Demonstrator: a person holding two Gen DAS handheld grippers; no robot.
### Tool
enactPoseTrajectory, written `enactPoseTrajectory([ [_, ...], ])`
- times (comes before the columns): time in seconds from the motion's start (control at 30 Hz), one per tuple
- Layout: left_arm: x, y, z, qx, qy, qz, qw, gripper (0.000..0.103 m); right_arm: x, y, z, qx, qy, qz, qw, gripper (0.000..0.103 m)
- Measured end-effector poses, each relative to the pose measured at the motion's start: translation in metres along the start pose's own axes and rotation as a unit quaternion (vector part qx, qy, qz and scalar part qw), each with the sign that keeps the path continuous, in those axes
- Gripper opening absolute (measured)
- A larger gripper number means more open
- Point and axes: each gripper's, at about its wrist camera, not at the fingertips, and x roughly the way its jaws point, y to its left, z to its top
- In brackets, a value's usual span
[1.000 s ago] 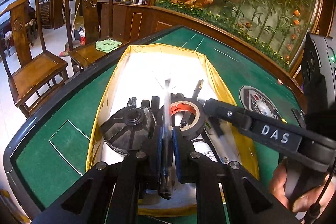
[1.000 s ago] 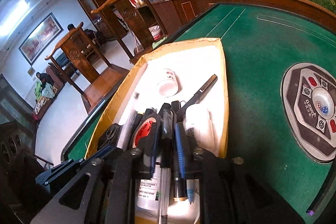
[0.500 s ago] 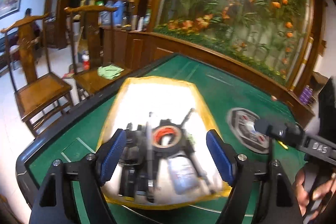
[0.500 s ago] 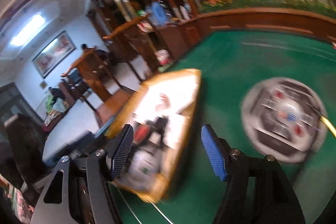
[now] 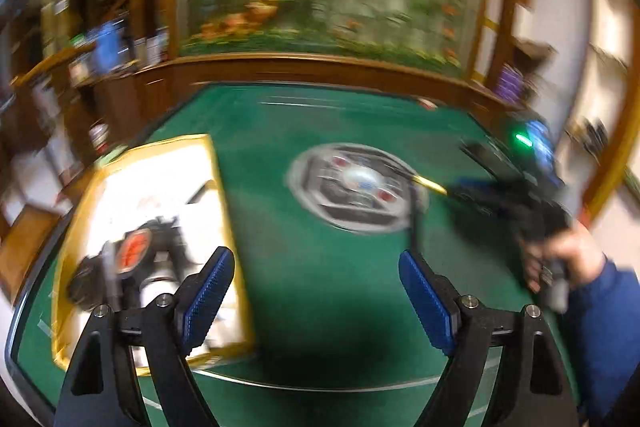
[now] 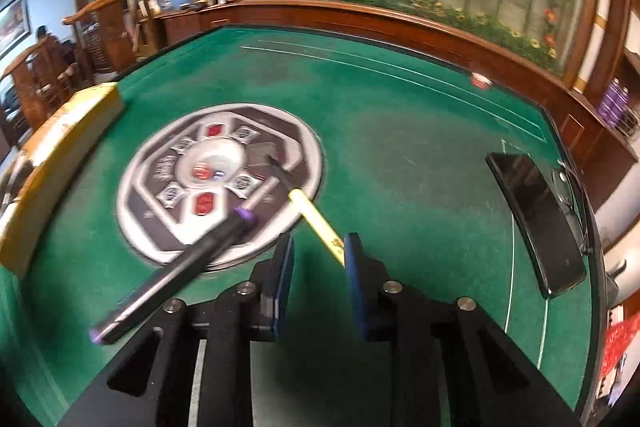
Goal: Organize rigid objects
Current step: 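Withdraw both grippers from the box back over the table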
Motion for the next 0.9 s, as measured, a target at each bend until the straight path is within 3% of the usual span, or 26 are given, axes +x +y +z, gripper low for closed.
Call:
enactPoseTrajectory([
  [0.1, 0.001, -0.025, -0.003, 0.033, -0.004, -0.035, 0.9988, 0.087, 0.012, 0.002, 0.000, -0.015, 0.018, -0.021, 1.000, 0.025],
  [0.3, 0.016, -0.050, -0.003, 0.057, 0.035, -0.077, 0.9948, 0.087, 0.012, -0.004, -0.003, -0.005, 0.020, -0.001, 1.000, 0.025],
  [0.4, 0.022, -0.050, -0.002, 0.054, 0.043, -0.072, 0.9950, 0.087, 0.006, -0.005, -0.007, -0.001, 0.032, -0.005, 0.999, 0.011],
  [0.47, 0.023, -0.048, -0.002, 0.055, 0.043, -0.061, 0.9957, 0.087, -0.002, -0.009, -0.011, 0.023, 0.044, 0.024, 0.998, 0.001],
  [0.63, 0.022, -0.044, 0.001, 0.058, 0.046, -0.049, 0.9961, 0.087, -0.034, -0.012, -0.036, 0.053, 0.076, 0.072, 0.993, 0.000],
  [0.77, 0.007, -0.036, 0.019, 0.053, 0.029, -0.045, 0.9971, 0.087, -0.088, -0.023, -0.028, 0.074, 0.017, 0.111, 0.991, 0.000],
  [0.9, -0.036, -0.037, 0.062, 0.073, -0.018, -0.033, 0.9966, 0.087, -0.152, -0.042, 0.013, 0.102, -0.056, 0.126, 0.985, 0.000],
])
